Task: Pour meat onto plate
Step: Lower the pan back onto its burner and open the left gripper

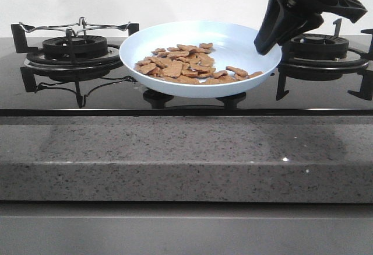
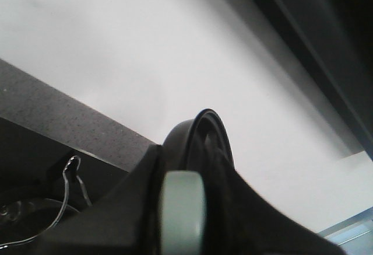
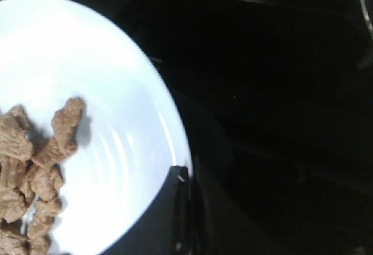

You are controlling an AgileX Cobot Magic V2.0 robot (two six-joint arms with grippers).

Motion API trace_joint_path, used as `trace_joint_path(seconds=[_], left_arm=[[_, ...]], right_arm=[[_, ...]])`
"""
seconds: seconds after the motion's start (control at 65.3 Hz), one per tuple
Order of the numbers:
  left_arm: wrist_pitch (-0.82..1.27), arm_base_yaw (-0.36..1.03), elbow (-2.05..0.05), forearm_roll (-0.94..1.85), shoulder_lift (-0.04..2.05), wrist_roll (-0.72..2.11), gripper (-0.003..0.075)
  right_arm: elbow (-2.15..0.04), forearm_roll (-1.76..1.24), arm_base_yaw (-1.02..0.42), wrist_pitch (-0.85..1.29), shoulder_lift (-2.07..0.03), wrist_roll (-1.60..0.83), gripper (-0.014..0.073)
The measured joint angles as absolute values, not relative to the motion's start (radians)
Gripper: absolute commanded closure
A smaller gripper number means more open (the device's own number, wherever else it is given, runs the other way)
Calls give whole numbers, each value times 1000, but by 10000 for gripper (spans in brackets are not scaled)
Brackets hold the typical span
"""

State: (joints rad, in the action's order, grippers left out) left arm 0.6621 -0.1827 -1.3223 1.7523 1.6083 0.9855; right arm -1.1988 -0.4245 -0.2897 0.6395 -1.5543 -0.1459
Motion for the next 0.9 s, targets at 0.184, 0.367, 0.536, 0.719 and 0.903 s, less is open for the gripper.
trace_joint_path(seconds=[0.184, 0.367, 0.536, 0.719, 0.903], left_arm=[[668, -198, -1322, 1755, 1669, 969, 741], [668, -220, -1322, 1756, 1716, 930, 741], [696, -239, -1322, 1759, 1764, 902, 741], [718, -240, -1322, 1759, 1798, 864, 741], [731, -240, -1322, 1767, 1829, 850, 741]], right_arm=[[-1199, -424, -290, 640, -1554, -146, 653], [-1199, -424, -290, 640, -1554, -146, 653], [-1199, -424, -290, 640, -1554, -146, 653], [-1199, -424, -290, 640, -1554, -146, 653], [-1199, -424, -290, 640, -1554, -146, 653]])
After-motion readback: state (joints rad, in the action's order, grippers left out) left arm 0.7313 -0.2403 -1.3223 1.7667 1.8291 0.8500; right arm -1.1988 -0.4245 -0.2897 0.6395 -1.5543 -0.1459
